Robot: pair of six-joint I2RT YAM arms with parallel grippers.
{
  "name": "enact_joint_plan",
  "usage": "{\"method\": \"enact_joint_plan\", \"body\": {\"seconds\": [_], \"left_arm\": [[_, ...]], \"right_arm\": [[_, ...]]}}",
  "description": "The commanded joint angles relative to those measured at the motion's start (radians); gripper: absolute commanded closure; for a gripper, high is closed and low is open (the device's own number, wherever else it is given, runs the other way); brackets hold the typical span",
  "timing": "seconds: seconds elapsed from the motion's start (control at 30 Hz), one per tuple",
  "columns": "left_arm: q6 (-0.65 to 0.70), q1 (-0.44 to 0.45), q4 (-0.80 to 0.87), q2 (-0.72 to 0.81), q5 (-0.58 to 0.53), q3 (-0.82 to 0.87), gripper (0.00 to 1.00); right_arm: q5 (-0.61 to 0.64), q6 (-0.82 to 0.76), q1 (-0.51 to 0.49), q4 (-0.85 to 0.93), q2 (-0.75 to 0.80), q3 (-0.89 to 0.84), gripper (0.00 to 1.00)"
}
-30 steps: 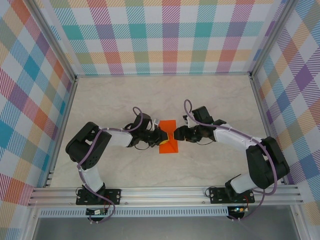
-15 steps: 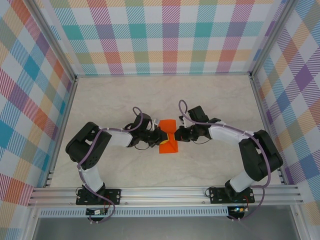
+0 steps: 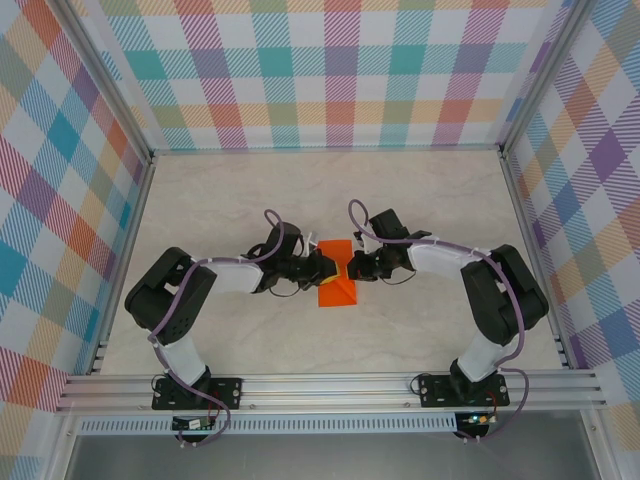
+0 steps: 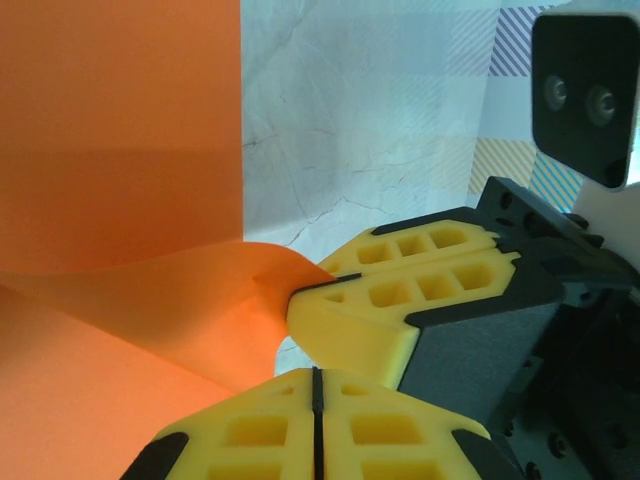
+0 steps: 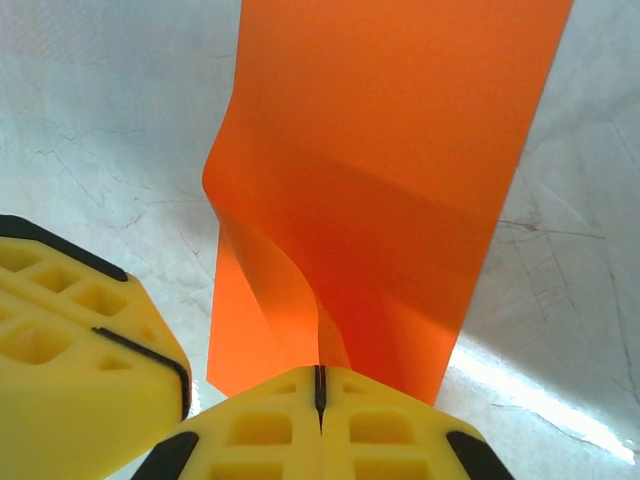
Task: Fold a paper plane with a square sheet of paper (pick it up from the middle)
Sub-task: Fold the triangle a second time at the center of the table.
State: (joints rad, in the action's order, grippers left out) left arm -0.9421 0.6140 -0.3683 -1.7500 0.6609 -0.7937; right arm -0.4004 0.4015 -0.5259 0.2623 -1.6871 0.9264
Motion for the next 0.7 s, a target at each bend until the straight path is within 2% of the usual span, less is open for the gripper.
{"method": "enact_joint_plan", "body": {"seconds": [0.0, 0.07, 0.2, 0.3, 0.43, 0.67], "left_arm": [[0.019, 0.01, 0.009, -0.03, -0.012, -0.051, 0.92], [0.019, 0.015, 0.016, -0.048, -0.011, -0.068, 0.92], [0.03, 0.022, 0.048, -0.071, -0.022, -0.097, 0.93], [0.05, 0.023, 0.093, -0.07, -0.042, -0.108, 0.94], [0.055, 0.023, 0.1, -0.069, -0.048, -0.1, 0.94], [0.057, 0.023, 0.098, -0.074, -0.052, -0.09, 0.95]], "right_arm": [[0.009, -0.027, -0.003, 0.017, -0.017, 0.028, 0.94], [0.01, -0.025, -0.002, 0.021, -0.022, 0.028, 0.91], [0.018, -0.023, 0.0, 0.028, -0.014, 0.031, 0.78], [0.011, -0.027, 0.003, 0.029, 0.002, 0.029, 0.73], [-0.001, -0.03, 0.007, 0.028, 0.014, 0.028, 0.72], [-0.101, -0.025, 0.01, -0.005, 0.007, 0.016, 0.73]]}}
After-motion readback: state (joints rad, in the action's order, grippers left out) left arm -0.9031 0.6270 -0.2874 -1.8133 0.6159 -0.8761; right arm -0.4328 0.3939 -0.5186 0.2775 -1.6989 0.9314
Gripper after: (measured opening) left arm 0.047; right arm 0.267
